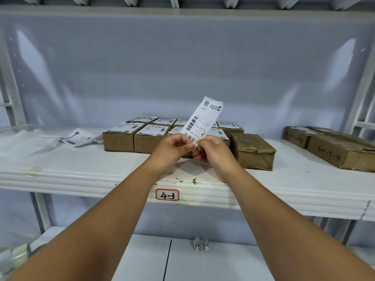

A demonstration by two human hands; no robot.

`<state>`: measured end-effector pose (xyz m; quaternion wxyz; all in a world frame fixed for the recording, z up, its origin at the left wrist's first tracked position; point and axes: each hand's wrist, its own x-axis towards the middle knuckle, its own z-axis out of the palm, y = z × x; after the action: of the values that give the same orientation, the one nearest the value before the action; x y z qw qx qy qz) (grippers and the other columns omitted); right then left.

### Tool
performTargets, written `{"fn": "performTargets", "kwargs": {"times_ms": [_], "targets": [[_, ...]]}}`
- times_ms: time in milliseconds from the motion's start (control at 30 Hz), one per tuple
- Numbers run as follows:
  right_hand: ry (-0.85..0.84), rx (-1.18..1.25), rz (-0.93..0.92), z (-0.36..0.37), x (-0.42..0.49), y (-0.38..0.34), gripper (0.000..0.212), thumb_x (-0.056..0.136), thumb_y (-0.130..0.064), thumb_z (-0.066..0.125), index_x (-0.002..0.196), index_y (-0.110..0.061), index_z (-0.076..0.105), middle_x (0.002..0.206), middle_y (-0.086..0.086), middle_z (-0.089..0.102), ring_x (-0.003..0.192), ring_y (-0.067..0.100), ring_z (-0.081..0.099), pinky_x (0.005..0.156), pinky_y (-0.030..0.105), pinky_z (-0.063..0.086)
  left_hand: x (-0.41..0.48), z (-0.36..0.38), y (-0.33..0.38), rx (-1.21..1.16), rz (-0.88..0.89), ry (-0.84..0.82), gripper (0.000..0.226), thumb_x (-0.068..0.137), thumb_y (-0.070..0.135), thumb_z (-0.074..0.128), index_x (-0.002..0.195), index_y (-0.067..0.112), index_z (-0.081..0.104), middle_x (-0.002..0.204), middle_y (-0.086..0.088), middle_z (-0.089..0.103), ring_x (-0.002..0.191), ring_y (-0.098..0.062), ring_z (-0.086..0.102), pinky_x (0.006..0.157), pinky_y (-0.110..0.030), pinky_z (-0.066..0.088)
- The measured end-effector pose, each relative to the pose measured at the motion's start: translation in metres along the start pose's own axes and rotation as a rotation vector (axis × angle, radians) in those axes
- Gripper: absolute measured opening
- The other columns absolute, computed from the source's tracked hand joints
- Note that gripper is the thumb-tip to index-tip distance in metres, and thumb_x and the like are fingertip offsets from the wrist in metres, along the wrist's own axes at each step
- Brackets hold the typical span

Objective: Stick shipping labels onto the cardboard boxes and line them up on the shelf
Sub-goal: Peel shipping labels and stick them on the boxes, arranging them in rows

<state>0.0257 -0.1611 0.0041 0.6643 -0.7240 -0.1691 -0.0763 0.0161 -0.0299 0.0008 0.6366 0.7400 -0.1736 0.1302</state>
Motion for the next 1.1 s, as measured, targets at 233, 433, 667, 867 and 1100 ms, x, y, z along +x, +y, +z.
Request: {"fn": "performTargets", "kwargs": {"times_ms": [233,433,667,867,1100], "targets": [[-0.081,-0.145,-0.091,0.0,-0.002,0.004,0.027,0.09,-0.021,0.062,0.096,0.005,0.062,0.071,0.003,0.059,0.057,0.007,0.054,0.05,0.012,0.045,-0.002,-0.006,0.003,-0.184,-0.11,0.049,0.008,0.086,-0.001,0.059,0.079,0.002,0.059,0.075,-0.017,0.063,0.047,-0.01,0.061,0.037,-0.01,0.035],[-0.126,0.019,-0.009,0.0,-0.002,0.003,0.013,0.089,-0.011,0.062,0.078,-0.009,0.068,0.062,-0.003,0.068,0.051,0.004,0.062,0.05,0.013,0.048,-0.004,-0.006,0.009,-0.24,-0.164,0.043,0.015,0.089,-0.003,0.053,0.077,0.003,0.06,0.057,-0.004,0.064,0.043,-0.006,0.056,0.032,-0.01,0.029],[-0.141,0.025,0.007,0.001,-0.002,0.003,0.014,0.093,-0.007,0.056,0.086,-0.006,0.069,0.075,0.005,0.069,0.057,0.008,0.065,0.059,0.018,0.056,-0.008,-0.003,0.016,-0.296,-0.181,0.034,0.022,0.09,-0.005,0.051,0.07,0.004,0.05,0.045,0.005,0.06,0.032,0.002,0.049,0.03,-0.008,0.03],[-0.142,0.043,0.027,0.002,-0.002,0.003,0.026,0.098,-0.016,0.049,0.082,-0.009,0.068,0.069,0.004,0.071,0.056,0.012,0.065,0.059,0.021,0.055,-0.008,0.0,0.013,-0.182,-0.101,0.081,0.018,0.086,-0.009,0.057,0.072,0.002,0.054,0.052,0.002,0.057,0.031,0.004,0.044,0.034,-0.005,0.031],[-0.072,-0.082,-0.006,0.002,-0.003,0.003,0.029,0.099,-0.016,0.047,0.079,-0.009,0.065,0.066,0.004,0.067,0.051,0.009,0.061,0.053,0.018,0.052,-0.009,0.002,0.013,-0.109,-0.087,0.084,0.012,0.087,-0.007,0.057,0.078,0.001,0.057,0.07,-0.01,0.054,0.029,0.003,0.043,0.034,-0.004,0.031]]}}
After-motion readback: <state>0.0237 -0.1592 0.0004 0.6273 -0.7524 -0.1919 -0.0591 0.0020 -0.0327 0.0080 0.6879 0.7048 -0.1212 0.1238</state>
